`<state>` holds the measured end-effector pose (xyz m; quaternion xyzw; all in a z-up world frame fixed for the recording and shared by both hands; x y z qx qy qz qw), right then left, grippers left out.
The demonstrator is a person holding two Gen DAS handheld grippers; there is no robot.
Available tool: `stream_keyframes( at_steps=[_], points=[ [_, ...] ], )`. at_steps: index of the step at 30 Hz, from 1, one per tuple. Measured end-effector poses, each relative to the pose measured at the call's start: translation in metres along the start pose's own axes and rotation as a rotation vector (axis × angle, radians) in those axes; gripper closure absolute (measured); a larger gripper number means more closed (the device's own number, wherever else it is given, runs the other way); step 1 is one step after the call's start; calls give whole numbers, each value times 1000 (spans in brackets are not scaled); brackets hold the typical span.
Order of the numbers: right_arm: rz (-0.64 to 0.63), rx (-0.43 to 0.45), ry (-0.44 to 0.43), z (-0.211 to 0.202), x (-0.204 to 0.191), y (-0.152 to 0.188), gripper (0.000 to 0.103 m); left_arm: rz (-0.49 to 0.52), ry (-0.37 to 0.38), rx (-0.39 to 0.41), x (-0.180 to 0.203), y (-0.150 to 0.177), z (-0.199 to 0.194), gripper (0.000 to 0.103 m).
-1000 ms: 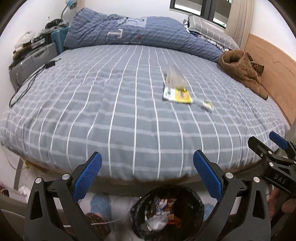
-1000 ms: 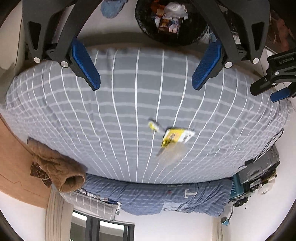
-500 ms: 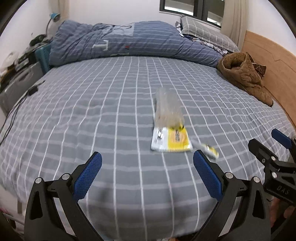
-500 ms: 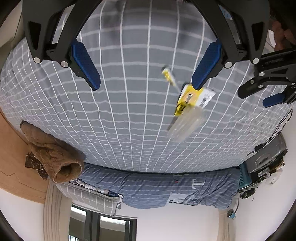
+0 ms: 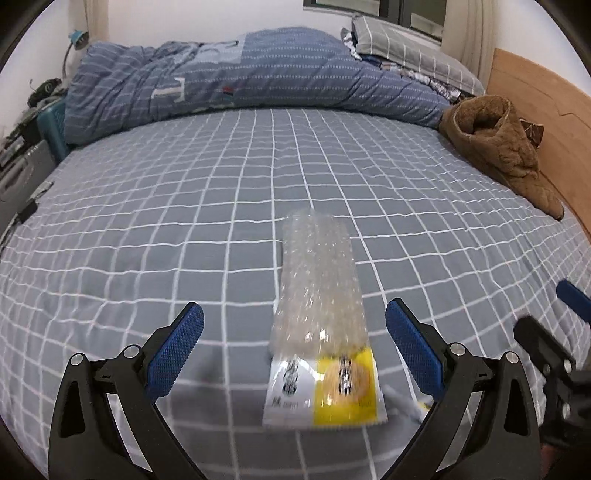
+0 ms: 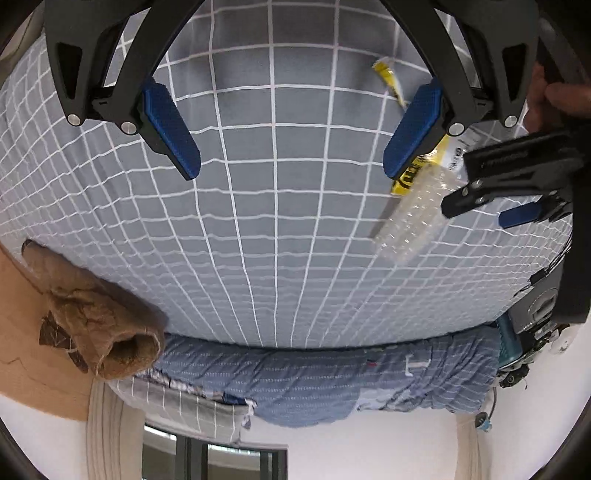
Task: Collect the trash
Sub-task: 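Grasp bubble wrap with left tool while right tool grasps yellow snack wrapper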
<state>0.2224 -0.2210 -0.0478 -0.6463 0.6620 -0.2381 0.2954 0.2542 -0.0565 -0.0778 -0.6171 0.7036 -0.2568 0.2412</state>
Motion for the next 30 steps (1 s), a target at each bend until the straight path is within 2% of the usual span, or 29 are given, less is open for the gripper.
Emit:
stream_keyframes(
  at_steps=[2, 5, 7, 8, 12, 15, 22, 30],
  points=[
    [15, -16, -6, 10, 5, 2, 8, -9, 6, -17, 2, -2, 13, 9],
    [22, -38, -10, 22, 7, 6, 8, -7, 10, -39, 8, -5, 31, 17],
    [28, -52, -16, 28, 8, 9, 8, -1, 5, -57, 10, -6, 41, 27],
    [31, -55, -19, 30, 10, 9, 8, -1, 5, -61, 10, -6, 45, 33],
    [20, -66, -21, 34, 7, 12, 8, -6, 21, -82, 11, -4, 57, 69],
    [15, -68, -21, 35, 1, 11, 8, -1, 21, -76, 9, -3, 55, 81],
    [-1, -61, -49, 31, -35, 3, 8, -39, -5, -34, -27, 1, 27, 83],
    [-68, -102, -98, 42, -118, 9, 8, -85, -40, -17, -88, 23, 0, 83]
  ],
)
Point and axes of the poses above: each gripper's, at about its wrist camera, not at the fingertips, and z roughly the way its jaws point, x to its right, y to its underside, the point moved 4 cm from there along z, roughly the way its jaws point, and after that the axes turned 5 degrees about z, right-handed, at the moved point
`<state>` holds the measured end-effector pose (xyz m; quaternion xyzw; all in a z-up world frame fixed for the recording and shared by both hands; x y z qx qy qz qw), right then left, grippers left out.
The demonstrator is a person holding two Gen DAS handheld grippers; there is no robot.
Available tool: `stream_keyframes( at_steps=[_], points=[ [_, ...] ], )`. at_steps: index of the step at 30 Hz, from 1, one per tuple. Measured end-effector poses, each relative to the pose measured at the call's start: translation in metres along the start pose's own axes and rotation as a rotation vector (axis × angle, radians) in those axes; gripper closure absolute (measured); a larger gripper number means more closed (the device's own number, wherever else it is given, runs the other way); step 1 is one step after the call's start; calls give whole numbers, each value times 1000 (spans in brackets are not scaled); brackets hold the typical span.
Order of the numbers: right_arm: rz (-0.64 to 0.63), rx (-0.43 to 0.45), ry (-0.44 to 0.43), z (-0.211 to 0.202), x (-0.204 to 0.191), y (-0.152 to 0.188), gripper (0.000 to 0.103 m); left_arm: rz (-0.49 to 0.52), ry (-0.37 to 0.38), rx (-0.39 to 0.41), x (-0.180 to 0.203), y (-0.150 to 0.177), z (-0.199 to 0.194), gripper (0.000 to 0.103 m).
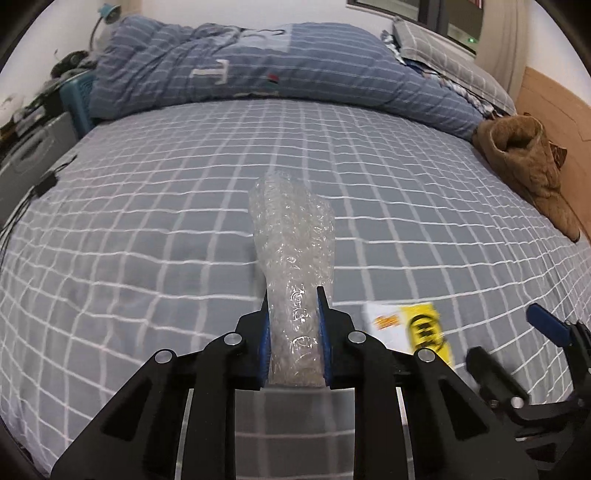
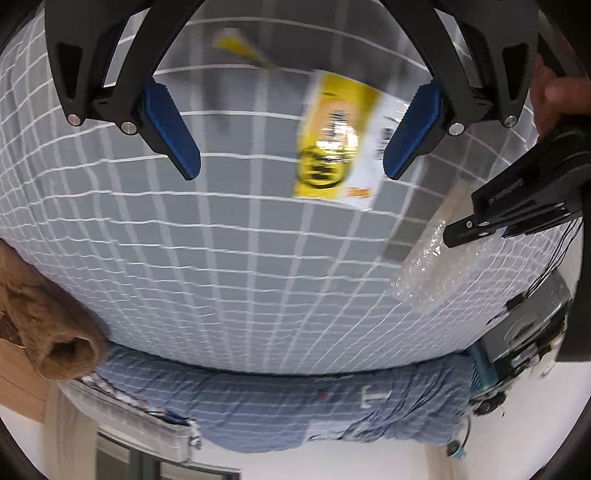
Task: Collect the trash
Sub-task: 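Grasp bubble wrap with left tool while right tool grasps yellow snack wrapper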
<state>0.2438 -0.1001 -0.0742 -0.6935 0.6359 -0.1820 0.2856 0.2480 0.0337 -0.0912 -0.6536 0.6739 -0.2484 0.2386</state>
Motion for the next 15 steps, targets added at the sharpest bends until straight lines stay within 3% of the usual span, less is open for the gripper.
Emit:
stream_keyframes(
  at_steps=[8, 13, 15],
  points=[
    [-9, -87, 37, 40, -37, 12, 8, -34, -5, -11, -39, 24, -8, 83],
    [6, -143, 52, 58, -38, 19, 24, -47, 15, -11, -46, 26, -9, 83],
    [32, -176, 41, 66, -35, 23, 25, -49, 18, -11, -47, 26, -9, 83]
  ],
)
Point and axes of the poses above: each gripper's, at about its wrist camera, not at the fingertips, and z roughly the way its jaws point, x to its right, y to its underside, the point moved 4 cm from there along z, roughly the way its jaws point, and after that the axes turned 5 degrees about z, right-handed, at the moved point
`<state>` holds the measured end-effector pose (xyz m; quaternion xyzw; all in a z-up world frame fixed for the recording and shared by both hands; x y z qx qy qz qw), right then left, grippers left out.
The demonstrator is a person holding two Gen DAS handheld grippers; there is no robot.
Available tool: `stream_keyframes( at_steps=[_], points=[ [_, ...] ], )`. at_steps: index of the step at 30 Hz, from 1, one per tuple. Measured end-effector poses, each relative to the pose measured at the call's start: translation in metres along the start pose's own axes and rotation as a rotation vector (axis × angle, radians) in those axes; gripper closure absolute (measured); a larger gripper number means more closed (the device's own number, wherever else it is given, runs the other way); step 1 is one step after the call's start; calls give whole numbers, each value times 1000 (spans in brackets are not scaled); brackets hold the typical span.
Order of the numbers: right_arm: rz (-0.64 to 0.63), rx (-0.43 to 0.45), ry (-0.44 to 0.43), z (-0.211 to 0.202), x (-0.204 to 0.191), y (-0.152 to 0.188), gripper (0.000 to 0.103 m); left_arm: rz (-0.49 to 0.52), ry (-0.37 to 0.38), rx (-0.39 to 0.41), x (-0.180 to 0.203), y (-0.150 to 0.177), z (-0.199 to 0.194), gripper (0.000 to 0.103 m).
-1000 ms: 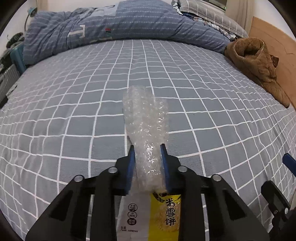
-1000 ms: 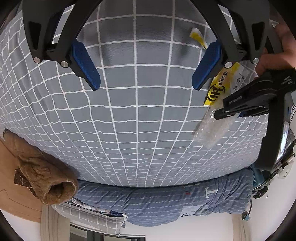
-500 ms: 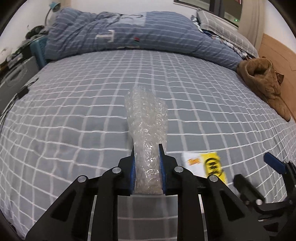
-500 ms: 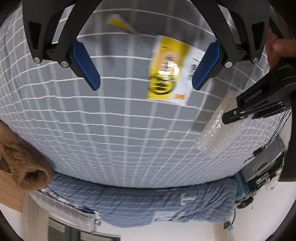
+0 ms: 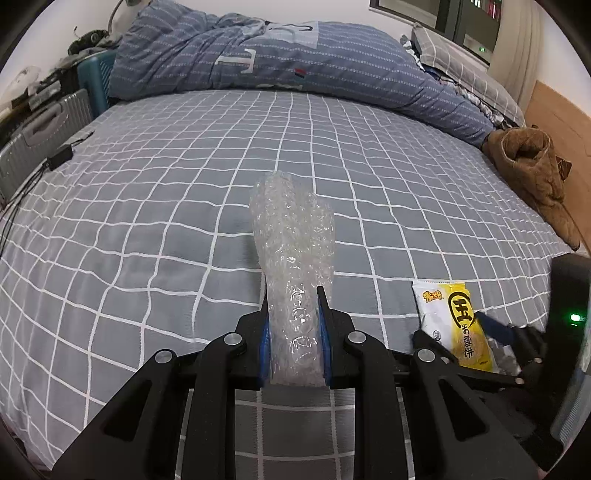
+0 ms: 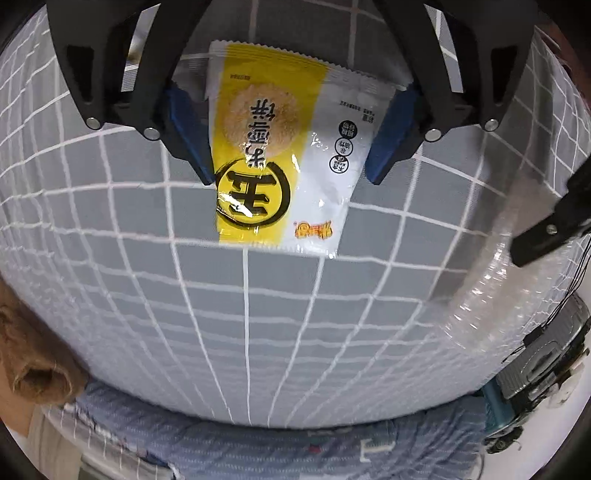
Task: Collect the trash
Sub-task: 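Grasp bubble wrap with left tool while right tool grasps yellow snack wrapper, then carry the bubble wrap and yellow wrapper with both tools down to the bin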
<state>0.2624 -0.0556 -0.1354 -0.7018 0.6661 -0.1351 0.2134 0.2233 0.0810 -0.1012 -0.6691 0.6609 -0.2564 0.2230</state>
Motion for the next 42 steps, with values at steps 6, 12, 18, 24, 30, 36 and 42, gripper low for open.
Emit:
stream_keyframes(
  at_steps=[6, 12, 18, 24, 30, 36, 42],
  points=[
    [20, -6, 5, 2, 7, -1, 55, 2, 0, -2, 3, 0, 0, 83],
    [21, 0, -9, -5, 15, -3, 77, 13, 1, -4, 11, 0, 1, 83],
    [7, 63, 2, -26, 20, -8, 78, 23, 4, -3, 19, 0, 1, 83],
    [-7, 95, -3, -44, 22, -9, 78, 35, 1, 5, 26, 5, -3, 83],
    [-24, 126, -1, -63, 21, -6, 78, 50, -11, 10, 30, 12, -10, 83],
    [-48, 150, -5, -83, 18, 0, 78, 69, -19, 19, 38, 22, -24, 83],
    [-66, 169, 1, -102, 20, 11, 78, 88, -11, 38, 52, 31, -44, 83]
  ],
)
Point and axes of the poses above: each gripper's, at about its wrist camera, not at the fingertips, and z roughly the way its jaws point, x to its right, y to its underside, the point moved 4 cm from there along z, roughly the way its jaws point, and after that the axes turned 5 degrees about z, right-handed, at the moved point
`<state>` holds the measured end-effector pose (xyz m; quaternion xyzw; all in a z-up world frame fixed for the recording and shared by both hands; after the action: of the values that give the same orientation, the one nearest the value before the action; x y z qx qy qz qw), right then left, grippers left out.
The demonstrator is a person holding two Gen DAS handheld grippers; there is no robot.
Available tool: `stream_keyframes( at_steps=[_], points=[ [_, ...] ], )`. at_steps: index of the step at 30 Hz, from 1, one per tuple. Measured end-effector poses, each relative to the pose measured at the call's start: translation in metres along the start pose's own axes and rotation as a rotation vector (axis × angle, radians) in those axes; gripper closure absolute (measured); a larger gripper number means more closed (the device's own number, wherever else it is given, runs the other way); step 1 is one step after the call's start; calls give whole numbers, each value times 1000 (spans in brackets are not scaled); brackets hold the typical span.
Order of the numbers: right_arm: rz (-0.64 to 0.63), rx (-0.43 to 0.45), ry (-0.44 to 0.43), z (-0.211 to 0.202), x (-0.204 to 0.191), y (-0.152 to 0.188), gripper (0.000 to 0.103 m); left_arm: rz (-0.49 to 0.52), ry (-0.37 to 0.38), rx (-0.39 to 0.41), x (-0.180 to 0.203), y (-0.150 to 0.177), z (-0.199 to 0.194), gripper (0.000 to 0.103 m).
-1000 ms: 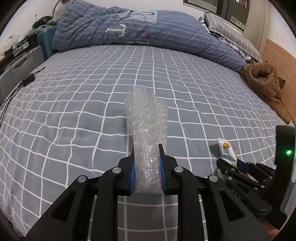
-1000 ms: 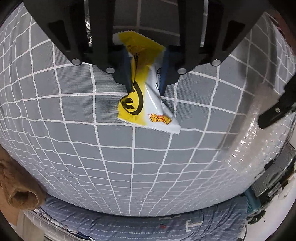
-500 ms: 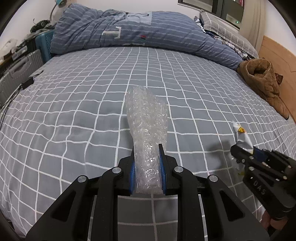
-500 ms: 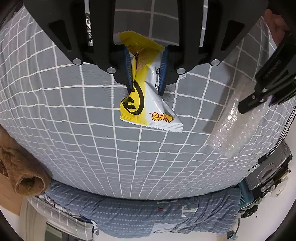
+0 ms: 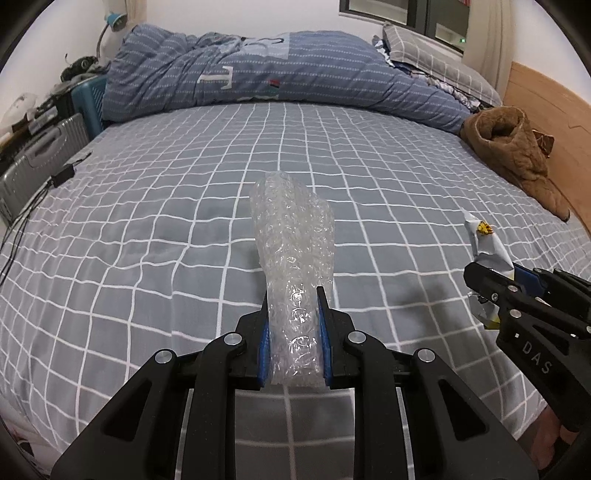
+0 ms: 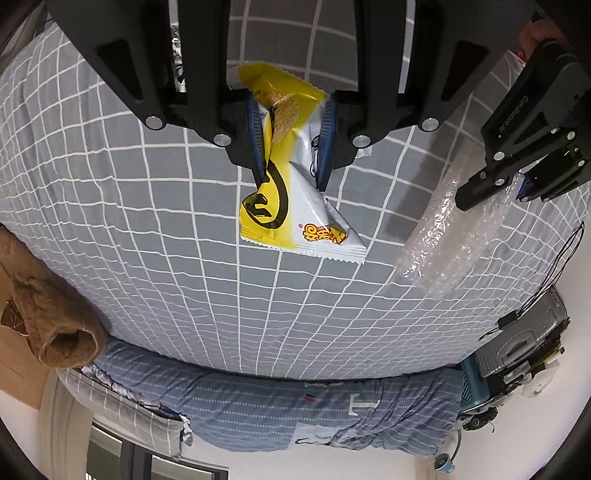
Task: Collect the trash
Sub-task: 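Carry the bubble wrap and yellow wrapper with both tools down to the bin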
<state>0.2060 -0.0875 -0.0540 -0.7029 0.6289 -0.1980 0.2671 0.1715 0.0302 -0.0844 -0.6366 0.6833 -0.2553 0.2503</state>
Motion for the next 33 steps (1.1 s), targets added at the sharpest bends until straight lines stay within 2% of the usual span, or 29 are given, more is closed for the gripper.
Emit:
stream_keyframes(
  at_steps=[20, 33],
  points=[
    [29, 38, 6, -64, 23, 36, 78, 17, 3, 14, 28, 31, -44, 83],
    [21, 39, -4, -99, 17, 64, 78, -1, 3, 28, 37, 56, -86, 83]
  ],
)
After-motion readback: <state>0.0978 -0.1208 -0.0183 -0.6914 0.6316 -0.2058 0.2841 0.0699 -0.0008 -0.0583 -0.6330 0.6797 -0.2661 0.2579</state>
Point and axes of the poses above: each gripper's, at about its wrist camera, not at the fingertips, and z roughly the way its jaws point, x to its right, y to its underside, the point moved 4 cm from there along z, roughly the way its jaws point, and after that the axes turned 5 degrees about z, right-handed, at the moved point
